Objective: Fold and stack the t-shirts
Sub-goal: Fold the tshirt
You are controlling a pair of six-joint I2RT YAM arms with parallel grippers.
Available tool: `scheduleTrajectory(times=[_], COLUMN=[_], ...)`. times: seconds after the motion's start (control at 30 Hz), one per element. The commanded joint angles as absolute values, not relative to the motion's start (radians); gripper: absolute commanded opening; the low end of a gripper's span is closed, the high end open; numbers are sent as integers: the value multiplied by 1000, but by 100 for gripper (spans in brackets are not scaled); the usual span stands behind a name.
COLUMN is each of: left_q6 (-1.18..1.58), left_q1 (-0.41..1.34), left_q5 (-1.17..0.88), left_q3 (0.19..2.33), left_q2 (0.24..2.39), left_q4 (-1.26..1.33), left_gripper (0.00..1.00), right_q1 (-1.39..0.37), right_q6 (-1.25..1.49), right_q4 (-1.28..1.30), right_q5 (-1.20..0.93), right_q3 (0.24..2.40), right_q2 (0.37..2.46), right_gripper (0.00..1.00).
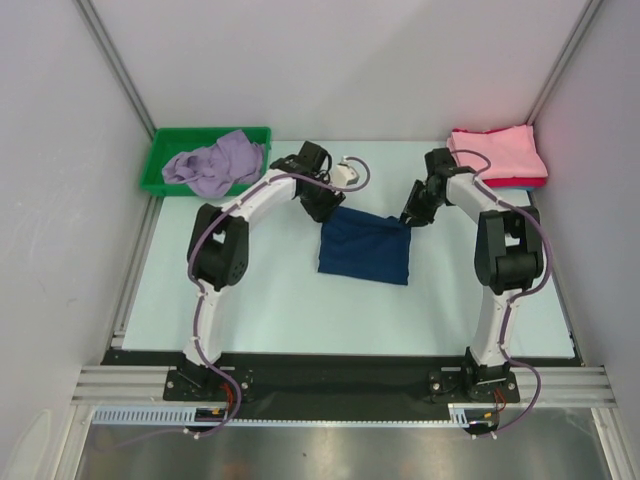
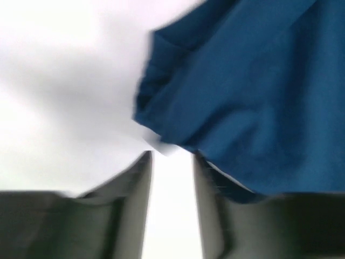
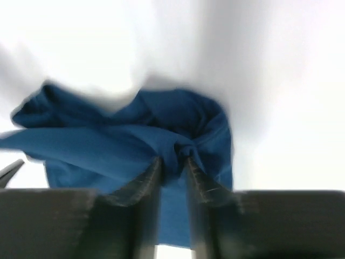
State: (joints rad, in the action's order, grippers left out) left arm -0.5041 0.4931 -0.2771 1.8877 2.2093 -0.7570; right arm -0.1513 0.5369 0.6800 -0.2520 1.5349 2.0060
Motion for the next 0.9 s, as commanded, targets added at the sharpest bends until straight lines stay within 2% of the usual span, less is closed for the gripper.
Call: scheduleTrajectory(times=[0.0, 0.03, 0.07, 0.2, 0.3, 0.43, 0.57, 0.67, 0.87], left_q6=[-433, -423, -416, -367, -302, -272, -268, -268, -230], left_q1=[472, 472, 471, 440, 420, 454, 489, 500, 480], left_q5=[-232, -216, -197, -98, -153, -274, -356, -347, -310], left_q3=[1948, 1948, 1950, 2009, 1921, 1749, 1701, 1739, 1879], left_q2=[2212, 2212, 2212, 2197, 2123, 2031, 2049, 2117, 2261], left_q4=[-651, -629, -609, -584, -563, -500, -479, -479, -512], left_gripper=[55, 60, 66, 69, 65, 50, 47, 47, 46], right_q1=[-118, -112, -106, -91, -120, -204, -218, -218, -203], right_q6=[580, 589, 603, 617, 585, 529, 574, 594, 612], right_q4=[621, 615, 611, 516, 425, 361, 347, 319, 308], right_q5=[-169, -128, -98, -2, 21, -39, -150, -189, -169], right_q3=[1585, 1583, 1583, 1533, 1421, 1289, 1278, 1304, 1433], right_q2=[2037, 2037, 2028, 1901, 1763, 1690, 1775, 1854, 2005], right_gripper=[37, 48, 50, 50, 49, 26, 10, 8, 11])
